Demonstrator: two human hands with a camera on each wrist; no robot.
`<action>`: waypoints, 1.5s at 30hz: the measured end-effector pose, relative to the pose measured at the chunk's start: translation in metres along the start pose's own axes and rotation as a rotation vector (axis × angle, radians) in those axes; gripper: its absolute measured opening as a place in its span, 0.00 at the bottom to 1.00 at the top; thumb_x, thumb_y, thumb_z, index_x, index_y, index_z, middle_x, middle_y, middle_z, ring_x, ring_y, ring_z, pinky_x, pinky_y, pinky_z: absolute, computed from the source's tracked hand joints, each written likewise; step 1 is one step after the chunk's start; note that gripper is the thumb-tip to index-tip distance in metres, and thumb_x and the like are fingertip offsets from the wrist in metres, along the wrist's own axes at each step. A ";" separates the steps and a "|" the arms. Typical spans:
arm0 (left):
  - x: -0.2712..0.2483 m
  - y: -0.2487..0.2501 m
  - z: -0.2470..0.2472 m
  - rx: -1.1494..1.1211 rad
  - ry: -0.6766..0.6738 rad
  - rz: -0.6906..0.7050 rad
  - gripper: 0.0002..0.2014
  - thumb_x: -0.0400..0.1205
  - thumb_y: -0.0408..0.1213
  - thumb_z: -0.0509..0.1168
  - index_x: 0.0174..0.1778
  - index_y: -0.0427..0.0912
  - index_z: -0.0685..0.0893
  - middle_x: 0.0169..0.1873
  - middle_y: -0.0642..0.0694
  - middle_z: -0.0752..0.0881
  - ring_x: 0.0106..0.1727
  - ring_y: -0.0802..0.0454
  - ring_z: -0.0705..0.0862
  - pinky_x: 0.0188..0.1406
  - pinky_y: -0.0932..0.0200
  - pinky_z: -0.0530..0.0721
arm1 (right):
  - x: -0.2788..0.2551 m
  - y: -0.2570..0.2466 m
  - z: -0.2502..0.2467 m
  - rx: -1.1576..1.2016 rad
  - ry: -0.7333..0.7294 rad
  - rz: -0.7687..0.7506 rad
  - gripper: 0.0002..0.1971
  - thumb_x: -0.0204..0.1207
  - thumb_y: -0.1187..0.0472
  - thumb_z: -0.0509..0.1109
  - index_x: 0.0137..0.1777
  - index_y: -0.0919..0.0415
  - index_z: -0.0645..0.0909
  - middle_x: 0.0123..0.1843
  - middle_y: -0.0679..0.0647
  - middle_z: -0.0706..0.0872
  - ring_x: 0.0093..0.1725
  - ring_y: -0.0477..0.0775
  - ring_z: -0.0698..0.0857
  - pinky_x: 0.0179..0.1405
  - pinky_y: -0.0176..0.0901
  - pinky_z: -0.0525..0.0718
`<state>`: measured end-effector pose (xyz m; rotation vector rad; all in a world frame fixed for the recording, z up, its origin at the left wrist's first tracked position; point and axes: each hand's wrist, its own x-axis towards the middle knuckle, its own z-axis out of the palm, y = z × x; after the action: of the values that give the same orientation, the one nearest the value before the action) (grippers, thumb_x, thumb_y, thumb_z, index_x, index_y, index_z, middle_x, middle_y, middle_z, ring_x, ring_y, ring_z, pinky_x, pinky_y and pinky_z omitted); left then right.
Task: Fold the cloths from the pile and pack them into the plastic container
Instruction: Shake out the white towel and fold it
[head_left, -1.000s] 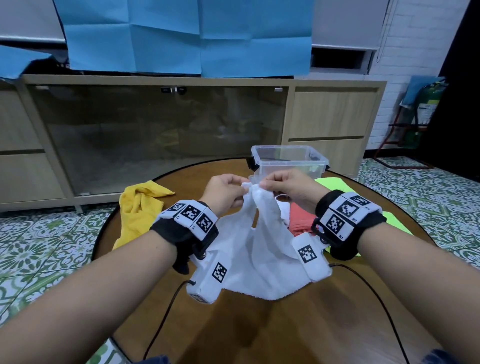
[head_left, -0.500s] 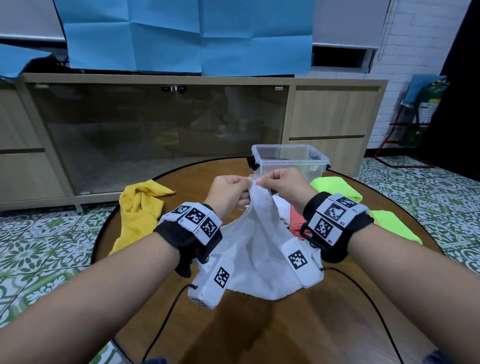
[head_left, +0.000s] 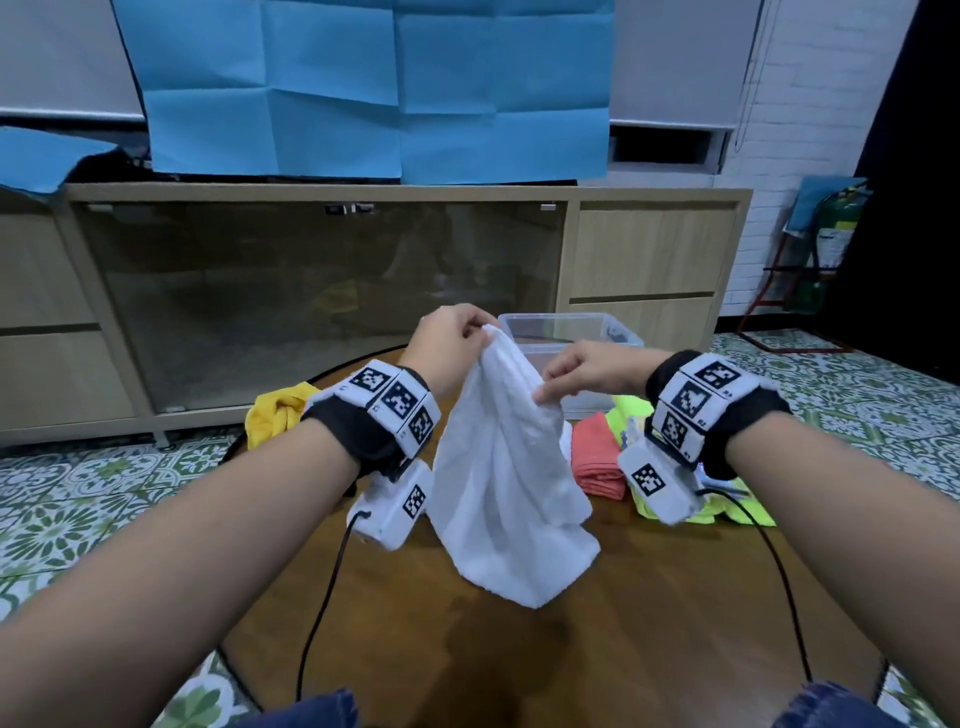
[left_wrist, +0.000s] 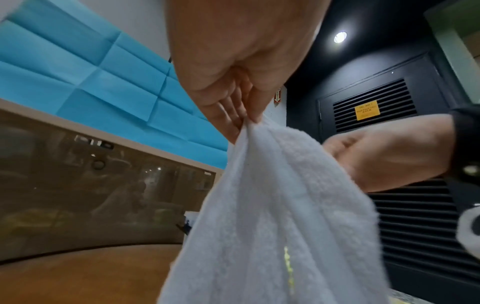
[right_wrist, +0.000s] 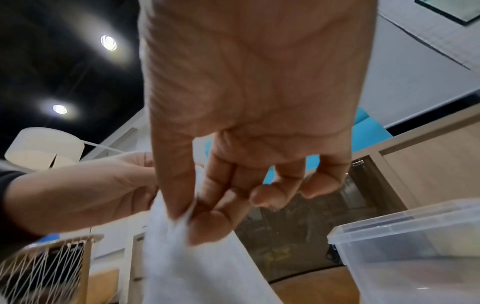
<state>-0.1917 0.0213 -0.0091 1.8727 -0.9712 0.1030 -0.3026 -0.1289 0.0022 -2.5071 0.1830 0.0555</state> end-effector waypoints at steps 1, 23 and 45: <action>0.001 0.003 -0.005 0.018 0.025 0.005 0.08 0.83 0.35 0.61 0.50 0.43 0.85 0.41 0.52 0.84 0.42 0.60 0.81 0.36 0.74 0.73 | -0.004 0.001 -0.002 -0.046 -0.066 0.013 0.16 0.76 0.63 0.71 0.26 0.55 0.79 0.22 0.39 0.80 0.28 0.35 0.75 0.42 0.35 0.71; 0.012 0.026 -0.090 0.107 0.329 -0.067 0.13 0.85 0.33 0.55 0.58 0.39 0.83 0.56 0.43 0.84 0.52 0.50 0.80 0.47 0.63 0.72 | -0.057 -0.035 -0.062 -0.477 0.701 0.127 0.12 0.76 0.53 0.69 0.35 0.59 0.83 0.42 0.54 0.80 0.53 0.61 0.78 0.44 0.42 0.74; -0.001 -0.006 -0.080 0.025 0.206 -0.127 0.08 0.85 0.33 0.57 0.51 0.43 0.82 0.48 0.42 0.86 0.50 0.44 0.85 0.52 0.47 0.87 | -0.050 -0.024 -0.053 0.339 0.706 0.220 0.05 0.78 0.63 0.69 0.42 0.62 0.78 0.41 0.56 0.82 0.41 0.52 0.81 0.50 0.47 0.84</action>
<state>-0.1621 0.0863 0.0276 1.8991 -0.7118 0.2285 -0.3483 -0.1355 0.0632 -2.0613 0.6893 -0.7154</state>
